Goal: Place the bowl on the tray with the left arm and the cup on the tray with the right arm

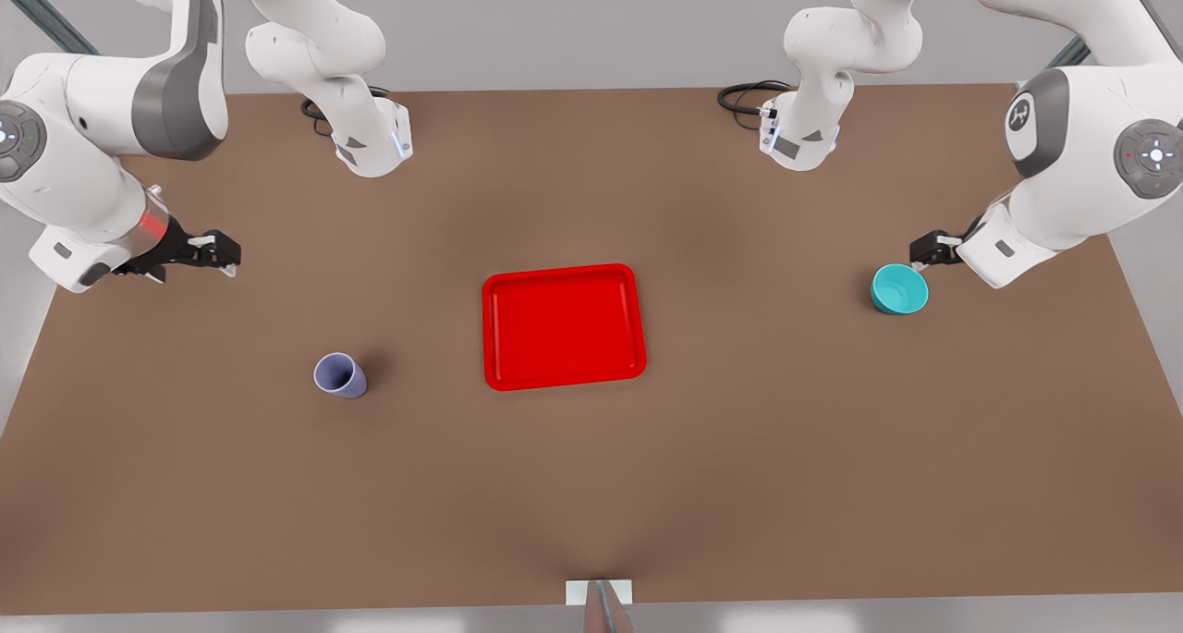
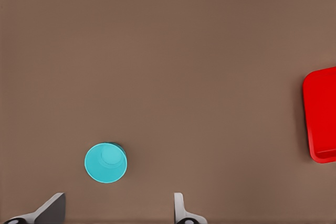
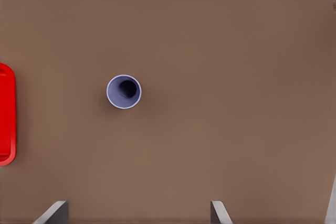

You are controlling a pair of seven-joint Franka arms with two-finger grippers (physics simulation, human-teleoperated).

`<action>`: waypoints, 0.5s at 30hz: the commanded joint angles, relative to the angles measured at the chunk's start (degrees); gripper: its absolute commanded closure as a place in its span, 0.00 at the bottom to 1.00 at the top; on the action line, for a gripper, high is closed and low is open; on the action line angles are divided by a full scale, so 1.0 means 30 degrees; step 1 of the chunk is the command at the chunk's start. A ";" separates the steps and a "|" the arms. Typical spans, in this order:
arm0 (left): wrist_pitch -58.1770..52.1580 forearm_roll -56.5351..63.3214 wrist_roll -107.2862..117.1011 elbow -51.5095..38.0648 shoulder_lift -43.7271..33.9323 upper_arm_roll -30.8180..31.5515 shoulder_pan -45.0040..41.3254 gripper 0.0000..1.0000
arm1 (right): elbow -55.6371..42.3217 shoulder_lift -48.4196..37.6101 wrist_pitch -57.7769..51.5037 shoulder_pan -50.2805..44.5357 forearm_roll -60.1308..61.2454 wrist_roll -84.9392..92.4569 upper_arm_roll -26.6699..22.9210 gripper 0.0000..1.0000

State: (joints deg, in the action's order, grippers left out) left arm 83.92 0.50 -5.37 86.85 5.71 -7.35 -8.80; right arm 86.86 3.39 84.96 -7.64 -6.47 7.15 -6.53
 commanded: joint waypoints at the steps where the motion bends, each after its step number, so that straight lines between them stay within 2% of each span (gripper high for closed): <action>1: -0.0025 0.0009 0.0178 -0.0006 -0.0001 -0.0009 0.0005 0.00 | -0.0009 -0.0017 -0.0050 -0.0237 0.0016 0.0518 -0.0020 0.00; 4: -0.1138 0.0009 0.0032 0.0081 0.0292 -0.0039 0.0558 0.00 | -0.0009 0.0012 -0.0050 -0.0237 0.0046 0.0460 -0.0020 0.00; 5: -0.1081 -0.0108 -0.0232 0.1338 0.0644 -0.0184 0.1439 0.00 | -0.0009 0.0187 -0.0050 -0.0295 0.0046 0.0460 -0.0020 0.00; 6: 0.1288 -0.0722 -0.1049 0.3593 0.0732 -0.0478 0.2230 0.00 | 0.0020 0.0217 -0.0050 -0.0295 0.0075 0.0489 -0.0020 0.00; 8: 0.7382 -0.1514 -0.5180 0.8546 0.0615 -0.3346 0.2583 0.00 | 0.0078 0.0246 -0.0050 -0.0325 0.0075 0.0518 -0.0020 0.00; 10: 1.1192 -0.1836 -0.9253 1.1565 0.0703 -0.4375 0.3373 0.00 | 0.0196 0.0246 -0.0050 -0.0354 0.0075 0.0489 -0.0020 0.00; 13: 1.4325 -0.2041 -1.3003 1.3291 0.1494 -0.5046 0.4399 0.00 | 0.0342 0.0246 -0.0050 -0.0354 0.0075 0.0489 -0.0020 0.00; 15: 1.4973 -0.3885 -1.5082 1.3852 0.2166 -0.5458 0.4429 0.00 | 0.0459 0.0246 -0.0050 -0.0383 0.0075 0.0489 0.0126 0.00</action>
State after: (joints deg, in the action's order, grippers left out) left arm 114.51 -7.64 -18.75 127.59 11.72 -23.10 4.76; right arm 88.14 4.22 84.85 -8.64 -6.27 7.98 -6.26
